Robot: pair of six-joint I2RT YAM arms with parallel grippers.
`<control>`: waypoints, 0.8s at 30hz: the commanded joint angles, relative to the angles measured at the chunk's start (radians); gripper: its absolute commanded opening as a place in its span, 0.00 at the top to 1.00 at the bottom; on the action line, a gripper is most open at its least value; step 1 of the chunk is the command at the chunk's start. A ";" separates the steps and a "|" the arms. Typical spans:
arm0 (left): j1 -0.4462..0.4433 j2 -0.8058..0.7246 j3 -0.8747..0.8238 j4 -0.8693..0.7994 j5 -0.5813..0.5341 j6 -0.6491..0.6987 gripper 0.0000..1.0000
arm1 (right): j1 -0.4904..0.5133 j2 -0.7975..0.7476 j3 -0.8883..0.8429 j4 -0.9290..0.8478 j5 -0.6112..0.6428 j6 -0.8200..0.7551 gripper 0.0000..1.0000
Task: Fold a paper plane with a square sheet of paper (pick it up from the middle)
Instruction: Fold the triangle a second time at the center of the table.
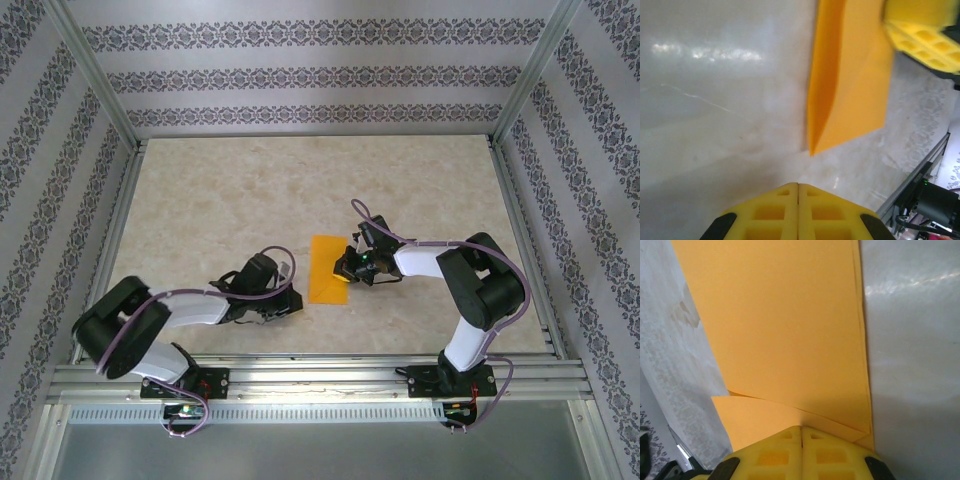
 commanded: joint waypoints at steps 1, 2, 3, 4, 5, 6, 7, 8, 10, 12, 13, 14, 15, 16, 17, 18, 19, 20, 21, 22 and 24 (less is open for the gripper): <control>0.004 -0.084 0.062 -0.087 -0.059 0.080 0.92 | -0.008 0.006 -0.014 -0.098 0.082 -0.015 1.00; 0.005 -0.085 0.090 -0.105 -0.055 0.102 0.92 | -0.007 0.005 -0.015 -0.097 0.082 -0.014 1.00; 0.004 -0.076 0.122 -0.123 -0.050 0.124 0.92 | -0.007 0.004 -0.015 -0.096 0.081 -0.012 1.00; 0.004 -0.056 0.147 -0.128 -0.040 0.140 0.91 | -0.007 0.003 -0.015 -0.095 0.082 -0.011 1.00; 0.005 -0.036 0.172 -0.129 -0.030 0.152 0.91 | -0.007 0.002 -0.015 -0.093 0.082 -0.009 1.00; 0.004 -0.001 0.196 -0.132 -0.025 0.163 0.91 | -0.007 0.003 -0.015 -0.090 0.082 -0.008 1.00; 0.005 0.037 0.222 -0.128 -0.013 0.171 0.92 | -0.007 0.004 -0.015 -0.088 0.080 -0.007 1.00; 0.005 0.070 0.242 -0.123 0.002 0.176 0.92 | -0.007 0.006 -0.014 -0.088 0.078 -0.007 1.00; 0.004 0.145 0.284 -0.099 0.030 0.178 0.92 | -0.006 0.008 -0.014 -0.083 0.073 -0.004 1.00; 0.002 0.197 0.303 -0.065 0.043 0.171 0.93 | -0.004 0.006 -0.013 -0.079 0.072 0.002 1.00; 0.003 0.218 0.311 -0.063 0.035 0.171 0.93 | -0.004 0.005 -0.012 -0.079 0.070 0.002 1.00; 0.001 0.232 0.317 -0.072 0.030 0.176 0.94 | -0.005 0.003 -0.011 -0.079 0.069 0.002 1.00; -0.001 0.246 0.330 -0.098 0.018 0.190 0.94 | -0.005 0.002 -0.011 -0.078 0.067 0.002 1.00; -0.009 0.255 0.344 -0.142 -0.001 0.223 0.95 | -0.004 0.002 -0.011 -0.076 0.063 0.002 1.00; -0.014 0.265 0.357 -0.194 -0.029 0.247 0.94 | -0.004 0.002 -0.012 -0.072 0.056 0.003 1.00; -0.019 0.274 0.361 -0.232 -0.057 0.265 0.95 | -0.004 0.000 -0.012 -0.063 0.050 0.005 1.00; -0.020 0.284 0.351 -0.233 -0.063 0.273 0.95 | -0.004 -0.002 -0.014 -0.055 0.045 0.009 1.00; -0.020 0.290 0.338 -0.229 -0.063 0.273 0.95 | -0.004 -0.006 -0.015 -0.043 0.037 0.013 1.00; -0.021 0.294 0.322 -0.232 -0.068 0.270 0.95 | -0.004 -0.013 -0.015 -0.029 0.026 0.015 1.00; -0.024 0.294 0.304 -0.231 -0.074 0.270 0.95 | -0.004 -0.021 -0.014 -0.021 0.019 0.017 1.00; -0.027 0.294 0.277 -0.237 -0.082 0.270 0.96 | -0.004 -0.044 -0.007 -0.017 0.008 0.011 1.00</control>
